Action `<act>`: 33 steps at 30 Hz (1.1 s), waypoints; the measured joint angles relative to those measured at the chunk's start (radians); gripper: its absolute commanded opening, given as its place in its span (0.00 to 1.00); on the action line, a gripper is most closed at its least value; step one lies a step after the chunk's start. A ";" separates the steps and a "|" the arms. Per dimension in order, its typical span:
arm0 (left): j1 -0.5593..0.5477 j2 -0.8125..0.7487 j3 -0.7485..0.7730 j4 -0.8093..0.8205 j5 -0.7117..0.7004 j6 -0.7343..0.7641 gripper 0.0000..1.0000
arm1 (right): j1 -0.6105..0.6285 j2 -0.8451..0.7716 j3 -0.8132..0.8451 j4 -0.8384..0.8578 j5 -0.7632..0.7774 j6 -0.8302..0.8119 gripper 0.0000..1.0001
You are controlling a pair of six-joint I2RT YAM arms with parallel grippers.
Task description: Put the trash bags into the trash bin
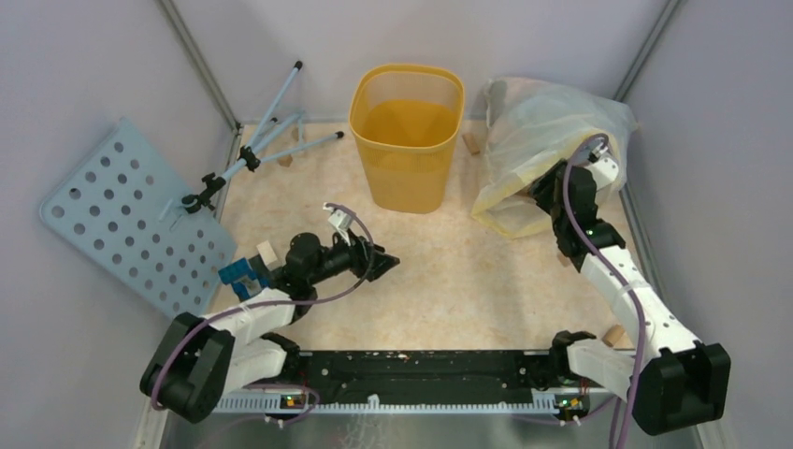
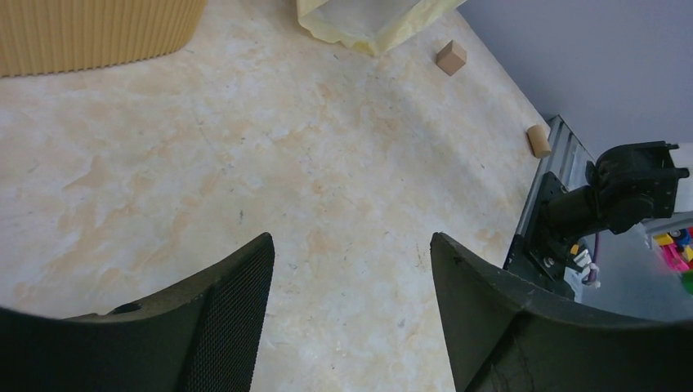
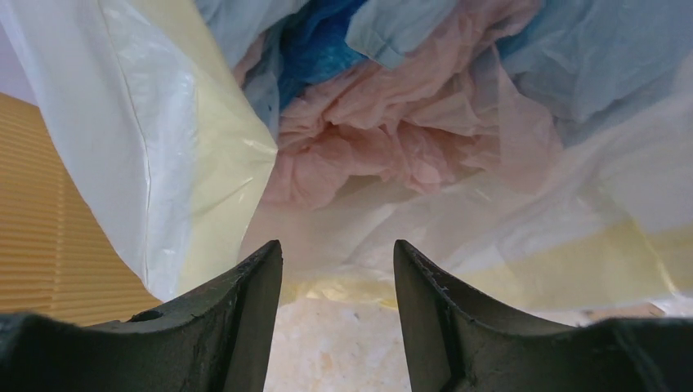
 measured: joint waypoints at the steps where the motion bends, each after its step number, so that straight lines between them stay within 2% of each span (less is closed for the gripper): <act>1: -0.016 0.014 0.014 0.001 -0.007 -0.002 0.75 | -0.002 0.012 0.000 0.022 -0.006 0.002 0.53; 7: -0.126 0.152 0.146 0.023 -0.082 -0.002 0.83 | -0.003 0.113 0.043 0.166 -0.119 -0.010 0.57; 14: -0.272 0.368 0.449 -0.012 -0.238 0.101 0.88 | -0.004 0.164 0.126 0.249 -0.192 -0.048 0.58; 19: -0.328 0.481 0.667 -0.041 -0.315 0.195 0.91 | -0.005 0.171 0.133 0.254 -0.199 -0.067 0.58; 23: -0.369 0.559 0.808 -0.089 -0.386 0.299 0.99 | -0.008 0.170 0.132 0.254 -0.199 -0.076 0.58; 33: -0.406 0.742 1.121 -0.207 -0.411 0.438 0.99 | -0.014 0.106 0.065 0.241 -0.134 -0.062 0.56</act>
